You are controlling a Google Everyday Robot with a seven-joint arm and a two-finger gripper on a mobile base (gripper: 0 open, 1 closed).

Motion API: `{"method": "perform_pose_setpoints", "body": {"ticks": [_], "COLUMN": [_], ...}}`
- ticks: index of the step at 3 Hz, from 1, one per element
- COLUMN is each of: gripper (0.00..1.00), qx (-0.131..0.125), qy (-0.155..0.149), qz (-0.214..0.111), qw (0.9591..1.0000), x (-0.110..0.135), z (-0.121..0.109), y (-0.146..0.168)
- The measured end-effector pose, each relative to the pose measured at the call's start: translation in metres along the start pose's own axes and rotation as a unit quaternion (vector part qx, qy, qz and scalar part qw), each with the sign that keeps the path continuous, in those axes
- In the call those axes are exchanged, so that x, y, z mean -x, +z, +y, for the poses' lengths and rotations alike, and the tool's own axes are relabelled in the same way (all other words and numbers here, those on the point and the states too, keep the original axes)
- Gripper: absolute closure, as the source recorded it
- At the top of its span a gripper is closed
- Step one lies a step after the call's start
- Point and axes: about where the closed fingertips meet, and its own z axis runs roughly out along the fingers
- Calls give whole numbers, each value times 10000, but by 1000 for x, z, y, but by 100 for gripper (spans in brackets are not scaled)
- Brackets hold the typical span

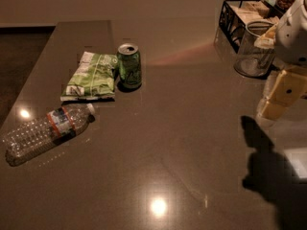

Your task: Pick water bottle

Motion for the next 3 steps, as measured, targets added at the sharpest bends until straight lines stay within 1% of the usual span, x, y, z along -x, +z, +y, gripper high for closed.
{"method": "perform_pose_setpoints", "body": {"ticks": [1,2,3], "gripper": [0,0,0], "qx": [-1,28,103], "qy": [0,-90,-437], "qz": [-1,-130,-470], "qw": [10000,9999,9979], "x": [0,13,51], "z": [0,-5,-9], "y": [0,-3,0]}}
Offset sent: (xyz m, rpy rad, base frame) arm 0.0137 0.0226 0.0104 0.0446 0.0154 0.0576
